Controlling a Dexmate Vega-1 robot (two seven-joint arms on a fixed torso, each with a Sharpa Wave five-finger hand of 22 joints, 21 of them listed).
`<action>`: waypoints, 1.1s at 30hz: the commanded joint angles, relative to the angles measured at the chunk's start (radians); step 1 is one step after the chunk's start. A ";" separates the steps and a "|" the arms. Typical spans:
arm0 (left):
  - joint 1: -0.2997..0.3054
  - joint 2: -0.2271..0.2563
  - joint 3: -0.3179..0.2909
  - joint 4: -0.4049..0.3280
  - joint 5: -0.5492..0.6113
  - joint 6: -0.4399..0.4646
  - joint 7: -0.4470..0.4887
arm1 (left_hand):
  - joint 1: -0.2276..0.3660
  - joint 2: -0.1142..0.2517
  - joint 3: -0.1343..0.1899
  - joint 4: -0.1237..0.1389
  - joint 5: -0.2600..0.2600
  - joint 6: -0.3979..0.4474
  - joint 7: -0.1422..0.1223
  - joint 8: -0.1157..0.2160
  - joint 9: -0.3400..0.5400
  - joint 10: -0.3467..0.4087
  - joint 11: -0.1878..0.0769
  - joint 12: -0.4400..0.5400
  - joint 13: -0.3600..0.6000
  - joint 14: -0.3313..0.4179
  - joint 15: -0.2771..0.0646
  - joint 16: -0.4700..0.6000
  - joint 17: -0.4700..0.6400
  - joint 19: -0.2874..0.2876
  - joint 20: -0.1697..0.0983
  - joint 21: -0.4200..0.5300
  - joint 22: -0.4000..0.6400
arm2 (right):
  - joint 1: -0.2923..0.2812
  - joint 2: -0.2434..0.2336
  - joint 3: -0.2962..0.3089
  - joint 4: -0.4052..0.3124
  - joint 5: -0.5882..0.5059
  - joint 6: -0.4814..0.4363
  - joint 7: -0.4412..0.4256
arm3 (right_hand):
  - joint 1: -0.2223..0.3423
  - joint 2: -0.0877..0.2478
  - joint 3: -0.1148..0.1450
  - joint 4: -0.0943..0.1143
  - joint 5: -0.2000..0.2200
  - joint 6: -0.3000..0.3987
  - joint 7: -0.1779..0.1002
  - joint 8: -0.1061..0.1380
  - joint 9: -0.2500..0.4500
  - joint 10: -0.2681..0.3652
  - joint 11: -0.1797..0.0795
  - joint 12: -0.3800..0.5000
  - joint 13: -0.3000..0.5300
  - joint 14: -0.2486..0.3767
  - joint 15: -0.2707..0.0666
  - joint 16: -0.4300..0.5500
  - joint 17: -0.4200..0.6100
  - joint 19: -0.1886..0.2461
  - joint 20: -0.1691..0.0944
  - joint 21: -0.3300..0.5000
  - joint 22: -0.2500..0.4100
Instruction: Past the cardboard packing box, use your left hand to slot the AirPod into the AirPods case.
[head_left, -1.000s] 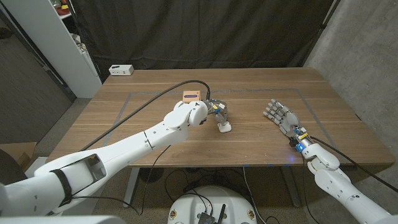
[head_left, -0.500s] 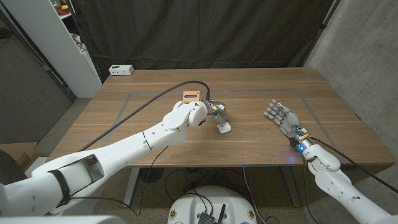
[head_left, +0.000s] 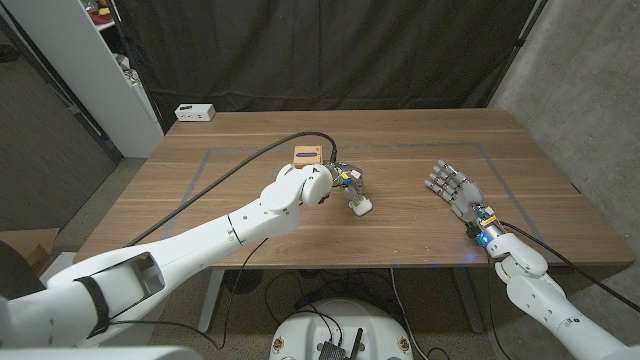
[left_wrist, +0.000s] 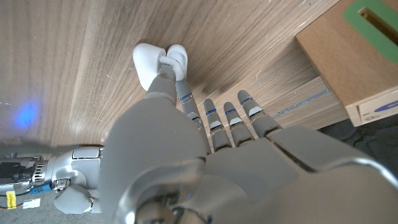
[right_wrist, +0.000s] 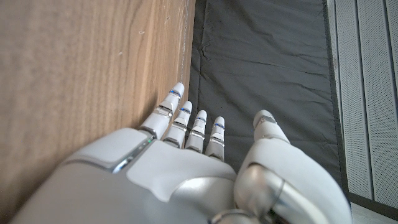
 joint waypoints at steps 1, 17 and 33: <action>0.018 0.000 -0.004 -0.015 0.024 0.014 0.003 | -0.016 0.000 -0.008 0.002 -0.005 0.012 0.005 0.001 0.003 0.009 -0.003 0.002 0.004 0.004 -0.065 0.002 0.001 0.002 -0.003 -0.001 0.006 | -0.004 0.000 0.000 -0.003 -0.001 0.004 -0.002 | -0.009 0.004 0.005 -0.001 0.004 0.003 -0.008 0.005 0.003 0.004 0.000 0.004 0.002 0.001 -0.076 -0.001 0.004 -0.004 0.001 -0.001 0.004; 0.030 -0.003 -0.001 -0.038 0.056 0.038 -0.036 | -0.071 -0.010 -0.029 0.020 -0.011 0.031 0.001 0.003 0.008 0.024 -0.018 0.005 0.006 0.022 -0.067 0.006 0.002 0.002 -0.010 0.000 0.006 | -0.005 -0.005 0.000 0.000 0.000 0.008 0.012 | -0.006 0.012 0.013 0.000 0.006 0.006 -0.015 0.005 0.003 0.002 -0.002 0.003 0.002 0.000 -0.078 -0.002 0.003 -0.013 0.006 -0.003 0.004; 0.068 -0.019 -0.007 -0.055 0.108 0.077 -0.015 | -0.102 -0.003 -0.029 0.018 -0.011 0.073 0.021 0.027 0.035 0.034 -0.017 0.007 0.013 0.049 -0.054 0.011 0.007 -0.002 0.010 0.000 0.007 | 0.021 0.003 -0.006 0.044 0.004 0.018 0.059 | -0.008 0.017 0.019 0.005 0.007 0.008 -0.015 0.006 0.004 0.001 -0.006 0.003 0.002 -0.001 -0.079 -0.001 0.005 -0.018 0.010 -0.004 0.004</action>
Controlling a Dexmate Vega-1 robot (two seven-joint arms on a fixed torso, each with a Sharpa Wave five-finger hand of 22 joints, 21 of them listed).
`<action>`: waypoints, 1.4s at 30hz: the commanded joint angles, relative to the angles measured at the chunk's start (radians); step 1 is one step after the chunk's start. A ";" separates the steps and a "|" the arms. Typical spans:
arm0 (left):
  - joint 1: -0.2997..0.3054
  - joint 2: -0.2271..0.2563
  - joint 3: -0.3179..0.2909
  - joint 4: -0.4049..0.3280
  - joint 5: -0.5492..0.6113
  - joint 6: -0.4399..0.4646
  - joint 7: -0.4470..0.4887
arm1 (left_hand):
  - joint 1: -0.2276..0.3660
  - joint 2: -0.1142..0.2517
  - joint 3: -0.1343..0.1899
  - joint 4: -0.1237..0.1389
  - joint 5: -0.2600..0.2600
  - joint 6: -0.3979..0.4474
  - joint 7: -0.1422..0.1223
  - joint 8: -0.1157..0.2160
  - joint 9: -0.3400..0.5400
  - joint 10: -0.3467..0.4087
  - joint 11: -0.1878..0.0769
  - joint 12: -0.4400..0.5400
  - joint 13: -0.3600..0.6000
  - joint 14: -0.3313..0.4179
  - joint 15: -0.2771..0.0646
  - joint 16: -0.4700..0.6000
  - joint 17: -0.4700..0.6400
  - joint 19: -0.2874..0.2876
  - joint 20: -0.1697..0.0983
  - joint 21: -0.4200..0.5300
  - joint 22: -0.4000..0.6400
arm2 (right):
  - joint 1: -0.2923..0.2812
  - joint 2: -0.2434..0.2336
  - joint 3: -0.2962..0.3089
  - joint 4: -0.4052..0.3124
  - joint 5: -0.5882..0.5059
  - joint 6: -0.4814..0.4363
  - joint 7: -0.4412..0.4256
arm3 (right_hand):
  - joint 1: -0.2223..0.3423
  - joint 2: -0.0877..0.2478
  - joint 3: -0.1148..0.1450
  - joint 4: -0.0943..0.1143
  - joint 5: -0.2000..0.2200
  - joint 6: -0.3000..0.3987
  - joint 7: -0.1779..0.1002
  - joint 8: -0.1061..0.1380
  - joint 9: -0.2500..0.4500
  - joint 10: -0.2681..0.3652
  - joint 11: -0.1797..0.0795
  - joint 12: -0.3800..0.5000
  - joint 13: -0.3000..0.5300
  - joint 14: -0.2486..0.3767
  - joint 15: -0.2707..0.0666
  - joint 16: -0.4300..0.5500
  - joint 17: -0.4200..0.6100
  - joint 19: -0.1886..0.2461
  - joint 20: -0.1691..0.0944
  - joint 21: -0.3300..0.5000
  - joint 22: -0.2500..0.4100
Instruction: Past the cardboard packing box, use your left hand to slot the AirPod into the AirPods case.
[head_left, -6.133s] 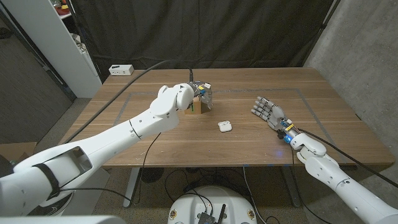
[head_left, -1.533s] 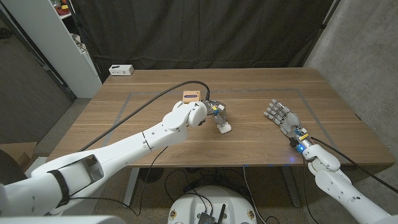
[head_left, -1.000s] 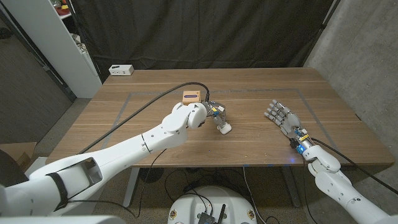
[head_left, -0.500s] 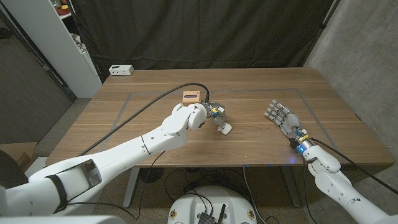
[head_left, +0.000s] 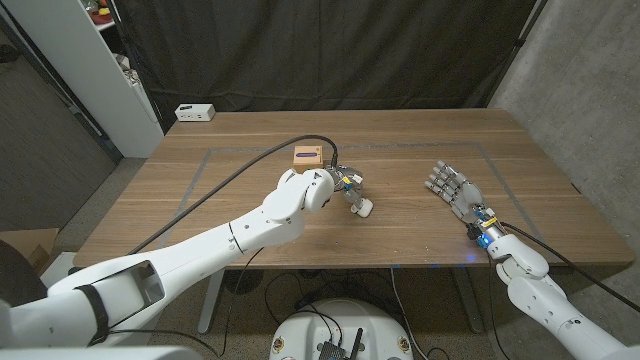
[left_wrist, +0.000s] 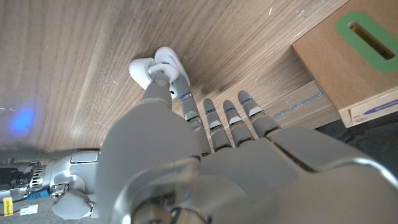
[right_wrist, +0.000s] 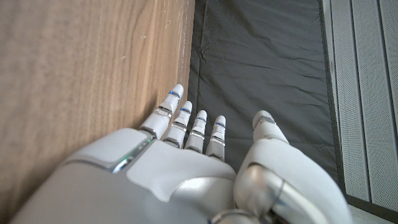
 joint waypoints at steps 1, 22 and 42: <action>0.030 -0.010 -0.011 -0.011 0.021 0.018 0.023 | -0.004 0.001 0.004 -0.007 -0.003 0.044 0.002 0.034 0.024 0.018 -0.004 0.007 0.007 0.016 -0.055 0.007 0.005 0.005 0.007 0.001 0.003 | 0.021 0.005 -0.004 0.029 0.005 0.000 0.028 | -0.002 0.009 0.006 -0.001 0.006 0.004 0.007 0.006 0.004 0.001 -0.006 0.003 0.002 -0.001 -0.079 -0.001 0.005 -0.004 0.003 0.000 0.004; 0.019 -0.024 -0.009 0.014 -0.003 0.011 0.020 | -0.062 0.015 0.002 0.018 -0.006 0.011 0.005 0.045 0.058 0.033 -0.004 0.011 0.020 0.036 -0.055 0.014 0.014 0.008 0.017 0.005 0.006 | 0.052 0.019 -0.011 0.075 0.005 -0.006 0.052 | -0.004 0.016 0.019 0.007 0.008 0.017 0.009 0.009 0.004 0.000 -0.008 0.003 0.003 -0.004 -0.080 0.001 0.008 -0.013 0.009 0.001 0.004; 0.045 0.006 -0.022 -0.076 0.012 0.057 0.012 | -0.155 0.021 -0.015 0.065 -0.005 -0.041 -0.003 0.000 0.031 0.045 -0.007 0.014 0.028 0.053 -0.059 0.018 0.019 0.014 0.021 0.010 0.008 | 0.038 0.011 -0.002 0.060 0.008 -0.003 0.049 | -0.007 0.013 0.021 0.010 0.007 0.020 -0.004 0.008 0.004 0.000 -0.008 0.004 0.003 -0.003 -0.081 0.004 0.010 -0.015 0.013 0.001 0.004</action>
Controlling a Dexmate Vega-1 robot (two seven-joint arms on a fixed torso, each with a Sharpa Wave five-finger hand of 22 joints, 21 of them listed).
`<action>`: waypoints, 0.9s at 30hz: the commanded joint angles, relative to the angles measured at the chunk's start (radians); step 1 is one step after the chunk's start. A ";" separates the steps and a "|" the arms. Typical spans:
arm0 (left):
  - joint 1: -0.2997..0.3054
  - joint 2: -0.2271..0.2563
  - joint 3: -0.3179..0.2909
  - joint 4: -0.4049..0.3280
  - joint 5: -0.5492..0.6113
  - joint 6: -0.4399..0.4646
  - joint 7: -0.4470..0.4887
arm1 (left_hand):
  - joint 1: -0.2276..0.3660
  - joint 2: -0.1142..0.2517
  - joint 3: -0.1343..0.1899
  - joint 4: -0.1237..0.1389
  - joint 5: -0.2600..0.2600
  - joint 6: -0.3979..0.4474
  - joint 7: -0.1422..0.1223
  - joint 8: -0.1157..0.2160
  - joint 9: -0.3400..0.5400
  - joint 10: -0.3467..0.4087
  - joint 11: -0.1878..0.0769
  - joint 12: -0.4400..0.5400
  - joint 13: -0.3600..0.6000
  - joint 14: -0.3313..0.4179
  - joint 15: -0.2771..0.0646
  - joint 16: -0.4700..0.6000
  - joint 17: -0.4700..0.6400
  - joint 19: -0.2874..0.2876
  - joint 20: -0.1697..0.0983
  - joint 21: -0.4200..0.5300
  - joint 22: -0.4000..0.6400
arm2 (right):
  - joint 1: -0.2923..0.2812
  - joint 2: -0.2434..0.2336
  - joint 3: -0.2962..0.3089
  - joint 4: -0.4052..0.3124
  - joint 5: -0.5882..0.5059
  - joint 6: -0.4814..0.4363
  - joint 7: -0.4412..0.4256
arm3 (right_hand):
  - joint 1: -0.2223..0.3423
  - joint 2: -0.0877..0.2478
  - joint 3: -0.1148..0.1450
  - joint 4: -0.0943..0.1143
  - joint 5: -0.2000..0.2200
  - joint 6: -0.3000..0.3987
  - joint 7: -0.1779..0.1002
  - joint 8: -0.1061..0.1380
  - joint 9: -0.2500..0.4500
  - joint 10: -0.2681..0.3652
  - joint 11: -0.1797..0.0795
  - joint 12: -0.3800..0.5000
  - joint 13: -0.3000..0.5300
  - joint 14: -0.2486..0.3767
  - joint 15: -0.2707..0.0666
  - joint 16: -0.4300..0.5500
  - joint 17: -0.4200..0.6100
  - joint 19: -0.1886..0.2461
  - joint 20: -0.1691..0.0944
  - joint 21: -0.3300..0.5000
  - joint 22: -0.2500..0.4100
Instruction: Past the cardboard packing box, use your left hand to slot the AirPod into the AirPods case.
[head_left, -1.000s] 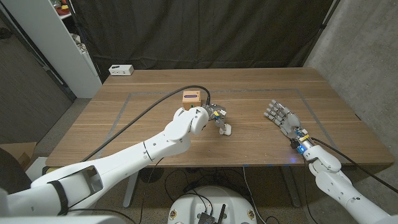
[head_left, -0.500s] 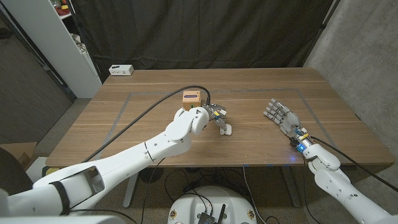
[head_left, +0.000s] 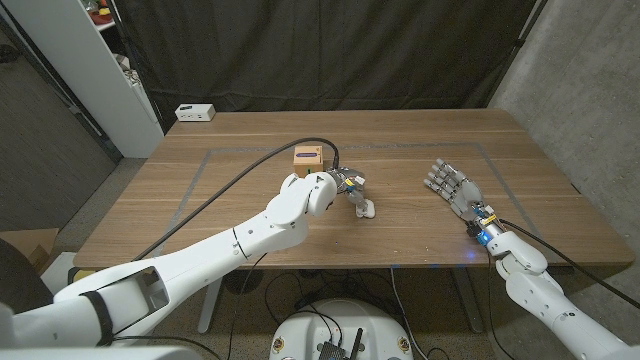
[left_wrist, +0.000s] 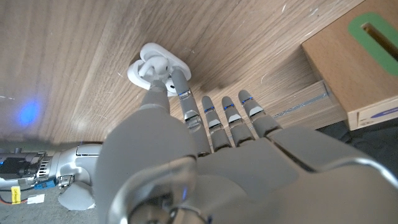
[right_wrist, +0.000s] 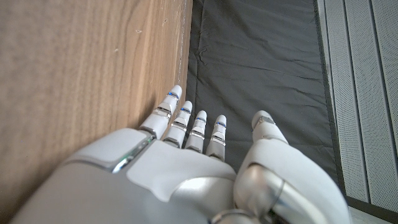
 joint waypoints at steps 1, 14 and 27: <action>0.022 0.032 -0.013 -0.080 0.027 0.044 -0.017 | -0.037 0.001 -0.006 0.021 -0.005 -0.047 -0.014 -0.035 -0.017 0.005 -0.003 0.006 0.006 0.005 -0.055 0.002 0.004 0.003 0.006 0.006 0.004 | -0.006 -0.005 0.003 -0.004 0.001 0.000 0.003 | -0.001 0.008 0.008 0.001 0.003 0.008 -0.007 0.008 0.004 0.004 -0.004 0.004 0.003 -0.003 -0.081 0.004 0.005 -0.003 0.001 0.001 0.004; 0.036 0.112 -0.076 -0.134 0.002 -0.038 -0.021 | 0.020 -0.060 0.006 -0.058 0.008 -0.153 -0.082 -0.139 -0.086 -0.061 -0.010 -0.023 0.011 -0.054 -0.061 -0.019 -0.005 -0.012 0.005 -0.002 0.000 | -0.007 -0.014 -0.002 -0.024 -0.007 -0.014 -0.007 | -0.002 0.006 0.010 0.001 0.003 0.010 0.016 0.008 0.004 0.003 -0.003 0.004 0.003 -0.003 -0.080 0.005 0.005 -0.003 0.001 0.002 0.004; -0.025 0.143 -0.105 -0.078 -0.073 -0.249 -0.051 | 0.114 -0.067 0.030 -0.107 0.025 -0.143 -0.113 -0.161 -0.117 -0.102 -0.008 -0.036 0.015 -0.116 -0.066 -0.023 -0.007 -0.056 0.002 -0.018 -0.003 | -0.021 -0.035 -0.005 -0.078 -0.016 -0.044 -0.051 | -0.002 0.002 0.010 -0.001 0.002 0.010 0.020 0.007 0.004 0.003 -0.002 0.004 0.003 -0.003 -0.079 0.005 0.005 -0.002 0.003 0.003 0.004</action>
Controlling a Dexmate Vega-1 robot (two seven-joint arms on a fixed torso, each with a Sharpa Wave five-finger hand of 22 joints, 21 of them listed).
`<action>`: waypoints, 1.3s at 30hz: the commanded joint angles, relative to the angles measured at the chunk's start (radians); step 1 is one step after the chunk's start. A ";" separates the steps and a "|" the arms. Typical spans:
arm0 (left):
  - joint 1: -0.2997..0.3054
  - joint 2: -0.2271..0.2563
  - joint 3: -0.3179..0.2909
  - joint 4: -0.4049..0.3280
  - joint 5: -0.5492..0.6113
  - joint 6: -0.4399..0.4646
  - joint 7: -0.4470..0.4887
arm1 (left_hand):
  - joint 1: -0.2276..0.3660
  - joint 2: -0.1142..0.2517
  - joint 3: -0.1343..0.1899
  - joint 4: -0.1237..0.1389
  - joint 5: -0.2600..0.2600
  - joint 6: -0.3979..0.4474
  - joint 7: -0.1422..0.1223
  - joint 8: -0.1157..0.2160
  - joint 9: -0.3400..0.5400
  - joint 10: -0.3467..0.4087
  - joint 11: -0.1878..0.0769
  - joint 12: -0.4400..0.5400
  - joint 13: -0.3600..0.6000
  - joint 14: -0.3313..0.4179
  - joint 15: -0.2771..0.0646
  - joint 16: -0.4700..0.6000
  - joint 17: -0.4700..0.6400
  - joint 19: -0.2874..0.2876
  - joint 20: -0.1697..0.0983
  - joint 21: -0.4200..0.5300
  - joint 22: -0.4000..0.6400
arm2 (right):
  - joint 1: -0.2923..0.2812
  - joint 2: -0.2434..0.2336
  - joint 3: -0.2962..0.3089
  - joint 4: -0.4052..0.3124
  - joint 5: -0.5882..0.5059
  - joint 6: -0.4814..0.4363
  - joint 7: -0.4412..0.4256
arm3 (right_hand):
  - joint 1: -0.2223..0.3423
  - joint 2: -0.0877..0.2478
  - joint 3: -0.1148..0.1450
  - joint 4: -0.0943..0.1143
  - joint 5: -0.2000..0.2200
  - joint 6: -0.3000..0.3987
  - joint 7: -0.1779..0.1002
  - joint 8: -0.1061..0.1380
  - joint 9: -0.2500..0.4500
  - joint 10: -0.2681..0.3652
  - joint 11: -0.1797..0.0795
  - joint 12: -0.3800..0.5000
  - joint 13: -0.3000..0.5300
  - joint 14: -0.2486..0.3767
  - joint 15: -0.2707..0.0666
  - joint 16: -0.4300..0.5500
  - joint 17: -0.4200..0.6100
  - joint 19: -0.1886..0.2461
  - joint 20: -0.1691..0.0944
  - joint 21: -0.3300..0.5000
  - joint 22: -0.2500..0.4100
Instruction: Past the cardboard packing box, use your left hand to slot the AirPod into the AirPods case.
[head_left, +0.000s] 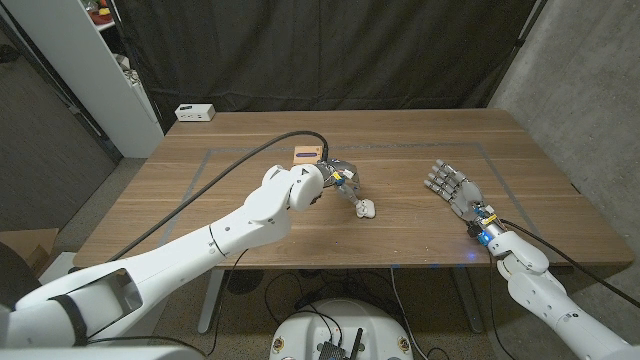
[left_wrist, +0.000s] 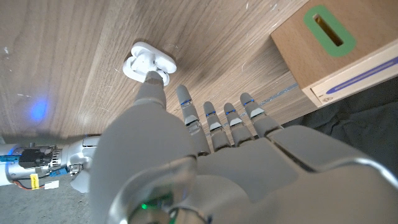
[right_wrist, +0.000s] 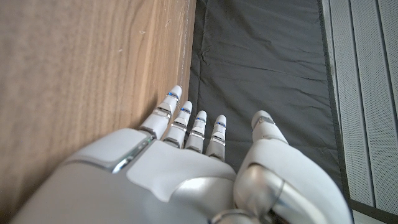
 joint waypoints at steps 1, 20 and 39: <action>-0.037 0.031 -0.032 0.041 -0.068 -0.172 -0.009 | 0.027 0.000 0.008 -0.010 0.008 0.014 -0.016 -0.005 -0.003 -0.008 -0.001 -0.002 0.003 -0.013 -0.067 -0.002 0.000 -0.009 -0.004 -0.005 0.000 | -0.006 -0.017 -0.004 -0.037 -0.010 -0.014 -0.024 | -0.002 0.001 0.007 -0.004 0.002 0.001 0.010 0.007 0.004 0.003 -0.002 0.004 0.003 -0.003 -0.079 0.005 0.005 -0.002 0.003 0.003 0.004; 0.018 0.036 -0.050 0.109 -0.102 -0.312 0.124 | 0.065 -0.006 0.005 -0.008 0.013 0.051 -0.013 0.000 -0.014 -0.008 -0.009 0.002 0.007 -0.028 -0.077 0.004 0.000 -0.011 -0.022 -0.004 -0.003 | -0.019 -0.013 0.001 -0.043 -0.003 -0.005 -0.035 | -0.003 -0.001 0.007 -0.004 0.002 0.001 0.012 0.006 0.004 0.004 -0.002 0.004 0.003 -0.004 -0.080 0.006 0.005 -0.002 0.003 0.003 0.004; 0.069 0.020 -0.041 0.134 -0.028 -0.303 0.203 | 0.103 0.004 0.010 -0.008 0.009 0.088 0.000 0.028 0.010 0.006 -0.011 0.009 0.011 -0.018 -0.087 0.010 0.000 -0.003 -0.026 0.000 -0.003 | -0.039 -0.010 0.009 -0.038 0.003 0.014 -0.031 | -0.007 -0.005 0.004 -0.004 0.001 0.001 0.014 0.006 0.004 0.005 -0.001 0.005 0.003 -0.003 -0.077 0.007 0.005 -0.001 0.005 0.004 0.004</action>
